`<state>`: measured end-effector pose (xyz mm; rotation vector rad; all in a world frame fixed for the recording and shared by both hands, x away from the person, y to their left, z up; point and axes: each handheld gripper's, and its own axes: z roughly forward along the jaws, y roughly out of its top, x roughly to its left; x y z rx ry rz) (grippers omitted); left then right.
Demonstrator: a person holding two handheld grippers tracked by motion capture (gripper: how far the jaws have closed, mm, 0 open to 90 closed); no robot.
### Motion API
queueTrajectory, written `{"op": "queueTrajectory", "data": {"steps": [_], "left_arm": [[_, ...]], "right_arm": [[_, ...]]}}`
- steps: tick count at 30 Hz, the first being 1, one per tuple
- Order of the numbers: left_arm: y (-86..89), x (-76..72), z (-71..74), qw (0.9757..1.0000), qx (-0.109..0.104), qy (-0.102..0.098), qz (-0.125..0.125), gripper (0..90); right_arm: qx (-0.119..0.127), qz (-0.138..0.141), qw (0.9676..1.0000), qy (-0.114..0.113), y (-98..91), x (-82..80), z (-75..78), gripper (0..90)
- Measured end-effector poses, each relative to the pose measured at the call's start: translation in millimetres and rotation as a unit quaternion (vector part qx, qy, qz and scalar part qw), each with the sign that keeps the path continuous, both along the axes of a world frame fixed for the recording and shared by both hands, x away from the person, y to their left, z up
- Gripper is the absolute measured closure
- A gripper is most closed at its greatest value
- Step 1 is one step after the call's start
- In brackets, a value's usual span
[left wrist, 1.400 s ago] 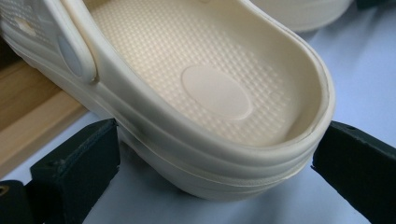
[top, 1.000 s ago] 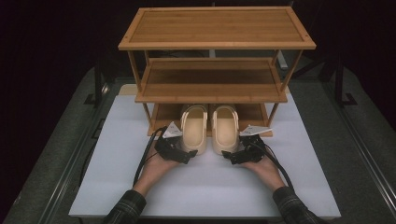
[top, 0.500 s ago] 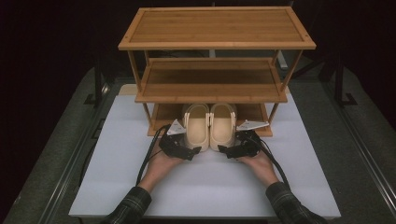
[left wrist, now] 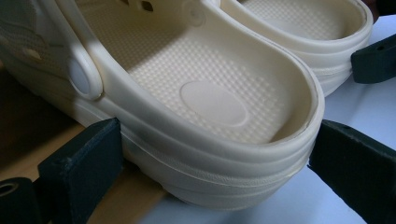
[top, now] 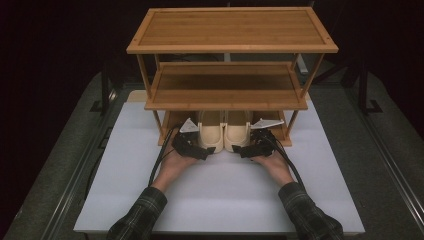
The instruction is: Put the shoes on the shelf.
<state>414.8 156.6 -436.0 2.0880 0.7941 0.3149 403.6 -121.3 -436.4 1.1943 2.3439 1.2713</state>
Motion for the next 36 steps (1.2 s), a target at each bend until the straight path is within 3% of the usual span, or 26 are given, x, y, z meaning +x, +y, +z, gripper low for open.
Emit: {"op": "queueTrajectory", "data": {"steps": [5,8,11,14,15,16,17,19,21,24,25,27,30,36], "left_arm": [[-1.9,14.5,0.1,1.0,-0.001,0.002,0.003,2.9],[-3.0,21.3,0.2,1.0,0.008,-0.001,0.003,2.9],[-4.9,26.1,0.0,0.9999,0.01,-0.002,0.002,2.9],[-6.8,28.2,-1.1,0.9999,0.012,-0.005,0.009,2.9],[-7.6,28.6,-1.1,0.9999,0.009,-0.004,0.009,2.9],[-7.3,28.7,-0.5,0.9999,0.016,-0.004,0.006,2.9],[-7.5,28.3,-0.2,0.9999,0.016,-0.003,0.006,2.9],[-5.2,27.0,1.0,0.9999,0.011,0.004,0.004,4.1],[-2.9,23.8,1.5,0.9998,-0.013,0.015,0.006,5.6],[3.6,19.1,4.9,0.9999,-0.001,0.01,0.002,5.6],[5.7,16.7,6.3,0.9999,0.001,0.01,0.001,5.5],[9.3,10.6,8.2,0.9998,-0.01,0.018,0.004,5.5],[16.6,3.2,12.1,0.9999,-0.001,0.012,-0.002,5.5],[27.2,-16.4,20.5,0.9999,-0.014,0.001,-0.005,5.5]], "right_arm": [[0.003,-0.005,1.0,-0.005,0.2,13.8,-4.0,3.9],[0.003,-0.005,1.0,0.007,-0.7,20.9,-3.7,3.8],[-0.015,-0.006,0.9998,-0.011,-0.9,27.8,-3.7,4.1],[-0.008,-0.013,0.9999,0.006,-4.7,31.7,-7.2,4.6],[-0.004,-0.029,0.9992,0.027,-3.9,28.4,-5.5,4.8],[-0.006,-0.03,0.9993,0.022,-4.1,28.5,-5.3,4.9],[-0.007,-0.019,0.9998,-0.002,-5.2,31.2,-6.3,5.1],[-0.002,-0.02,0.9998,-0.008,-5.7,29.1,-3.8,5.2],[0.0,-0.021,0.9997,-0.011,-6.9,26.1,-0.9,5.0],[0.008,-0.014,0.9998,-0.011,-10.3,19.7,2.4,4.0],[0.012,-0.017,0.9998,0.0,-11.3,15.9,3.9,3.2],[0.008,-0.009,0.9999,-0.003,-14.3,12.8,4.6,2.4],[0.003,-0.001,0.9999,-0.015,-18.8,3.1,7.1,2.5],[0.004,0.004,0.9997,-0.026,-32.6,-17.8,13.8,2.4]]}}
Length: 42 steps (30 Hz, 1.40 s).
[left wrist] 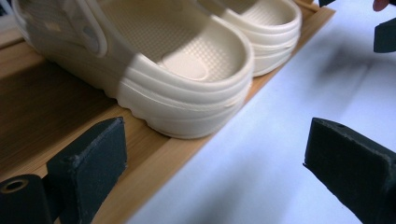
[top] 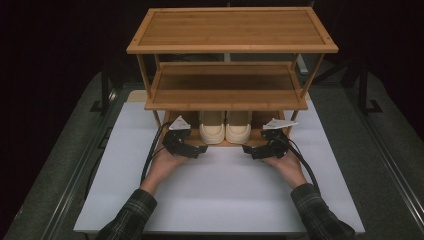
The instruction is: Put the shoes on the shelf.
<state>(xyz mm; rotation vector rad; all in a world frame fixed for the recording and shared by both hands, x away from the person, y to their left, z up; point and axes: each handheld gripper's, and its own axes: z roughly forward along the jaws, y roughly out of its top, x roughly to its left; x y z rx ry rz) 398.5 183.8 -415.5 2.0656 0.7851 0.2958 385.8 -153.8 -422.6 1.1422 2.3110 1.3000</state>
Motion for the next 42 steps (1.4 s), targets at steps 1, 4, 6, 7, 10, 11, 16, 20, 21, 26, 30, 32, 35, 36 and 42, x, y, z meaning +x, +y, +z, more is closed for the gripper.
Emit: {"op": "queueTrajectory", "data": {"steps": [1,4,6,7,10,11,16,20,21,26,30,32,35,36,42], "left_arm": [[1.4,-3.2,1.8,1.0,0.002,-0.001,0.0,5.5],[7.2,-13.1,7.5,1.0,0.002,-0.009,-0.003,5.5],[12.4,-20.6,10.5,0.9999,0.005,-0.014,-0.007,5.5],[15.1,-24.8,11.3,0.9998,0.005,-0.016,-0.008,5.5],[24.0,-37.3,12.9,0.9997,0.013,-0.018,-0.008,5.5],[28.2,-42.5,13.2,0.9997,0.015,-0.02,-0.007,5.5],[43.6,-60.8,15.9,0.9994,0.021,-0.028,-0.001,5.5],[56.3,-73.6,16.2,0.9992,0.025,-0.03,0.006,5.5],[59.4,-76.6,15.9,0.9992,0.028,-0.03,0.007,5.6],[75.7,-94.8,12.0,0.9983,0.049,-0.028,0.015,5.5],[89.6,-110.1,7.6,0.9974,0.064,-0.024,0.022,5.5],[96.9,-117.2,5.1,0.9967,0.074,-0.021,0.025,5.5],[107.5,-126.8,0.8,0.9951,0.093,-0.018,0.029,5.5],[111.6,-129.6,-0.6,0.9948,0.096,-0.017,0.031,5.5],[136.2,-140.6,-9.6,0.9924,0.112,-0.006,0.051,5.5]], "right_arm": [[0.0,-0.001,1.0,0.0,-2.7,-3.6,0.9,2.4],[-0.005,-0.001,1.0,-0.008,-10.9,-15.6,3.3,2.4],[-0.007,-0.002,1.0,-0.004,-16.6,-23.4,4.5,2.4],[-0.007,-0.003,0.9999,-0.01,-19.9,-27.6,4.6,2.4],[-0.006,-0.005,0.9999,-0.009,-29.6,-37.7,4.0,2.4],[-0.005,-0.006,0.9999,-0.013,-32.8,-41.3,3.8,2.4],[-0.007,-0.016,0.9998,-0.014,-49.1,-56.6,3.2,2.4],[-0.004,-0.026,0.9995,-0.015,-63.2,-68.0,3.8,2.4],[-0.004,-0.03,0.9994,-0.015,-66.6,-71.2,4.2,2.4],[-0.006,-0.045,0.9989,-0.012,-86.8,-86.7,1.7,2.5],[-0.011,-0.056,0.9984,-0.008,-100.1,-97.5,-2.3,2.4],[-0.02,-0.06,0.998,-0.005,-105.8,-103.3,-4.6,2.4],[-0.041,-0.066,0.997,-0.002,-112.4,-111.4,-7.7,2.4],[-0.046,-0.069,0.9965,0.001,-114.2,-113.8,-9.0,2.4],[-0.077,-0.081,0.9937,0.012,-123.0,-123.1,-17.2,2.4]]}}
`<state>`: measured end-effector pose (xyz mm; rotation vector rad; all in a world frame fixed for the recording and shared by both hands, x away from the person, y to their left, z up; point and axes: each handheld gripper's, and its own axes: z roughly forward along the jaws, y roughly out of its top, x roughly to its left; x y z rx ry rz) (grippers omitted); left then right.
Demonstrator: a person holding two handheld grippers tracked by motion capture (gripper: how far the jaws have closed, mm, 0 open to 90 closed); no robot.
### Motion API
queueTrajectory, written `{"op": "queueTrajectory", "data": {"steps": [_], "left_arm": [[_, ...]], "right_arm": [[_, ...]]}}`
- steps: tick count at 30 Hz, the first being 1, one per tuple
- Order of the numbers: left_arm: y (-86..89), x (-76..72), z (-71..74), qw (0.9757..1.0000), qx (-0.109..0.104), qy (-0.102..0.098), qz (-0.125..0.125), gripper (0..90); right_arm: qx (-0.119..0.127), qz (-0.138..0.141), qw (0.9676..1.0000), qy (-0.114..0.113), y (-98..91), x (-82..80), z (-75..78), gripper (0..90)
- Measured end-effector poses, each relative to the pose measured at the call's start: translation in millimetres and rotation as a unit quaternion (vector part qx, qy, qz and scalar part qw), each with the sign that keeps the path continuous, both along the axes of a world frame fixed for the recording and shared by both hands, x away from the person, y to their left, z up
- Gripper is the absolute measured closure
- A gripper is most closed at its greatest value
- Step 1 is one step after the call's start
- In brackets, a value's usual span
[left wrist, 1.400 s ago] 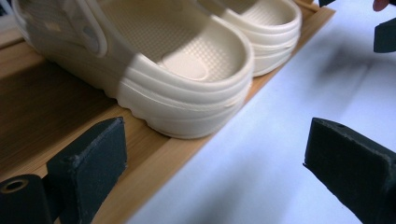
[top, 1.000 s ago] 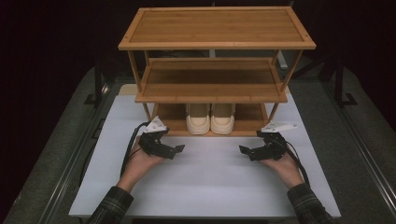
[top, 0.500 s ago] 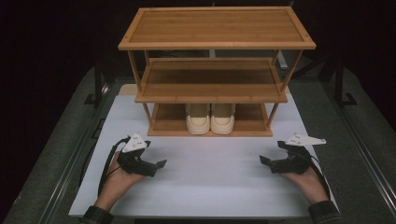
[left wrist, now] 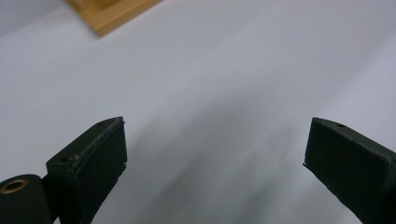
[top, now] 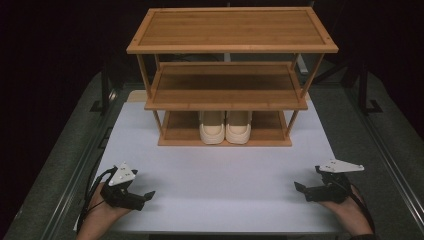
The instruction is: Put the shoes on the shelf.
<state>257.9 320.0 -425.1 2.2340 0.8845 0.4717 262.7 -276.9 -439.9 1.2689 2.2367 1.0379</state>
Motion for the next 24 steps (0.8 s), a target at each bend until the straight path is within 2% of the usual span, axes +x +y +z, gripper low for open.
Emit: {"op": "queueTrajectory", "data": {"steps": [6,9,13,15,24], "left_arm": [[21.2,-4.1,-13.6,0.9997,0.013,0.01,0.016,5.4],[26.3,-4.8,-18.2,0.9996,0.019,0.012,0.015,5.4],[32.5,-2.4,-23.7,0.9998,-0.005,0.015,0.009,2.9],[33.8,-0.4,-24.6,0.9995,-0.013,0.026,0.012,2.8],[34.2,0.5,-24.9,0.9993,-0.014,0.031,0.012,2.5]], "right_arm": [[-0.032,-0.013,0.9993,0.013,-7.4,-5.0,-8.9,2.4],[-0.037,-0.012,0.999,0.021,-10.2,-5.3,-12.9,2.4],[-0.033,-0.016,0.9988,0.032,-12.2,-4.1,-17.2,1.7],[-0.033,-0.017,0.9988,0.033,-11.9,-4.3,-17.5,1.7],[-0.033,-0.018,0.9988,0.032,-11.9,-4.7,-17.7,1.6]]}}
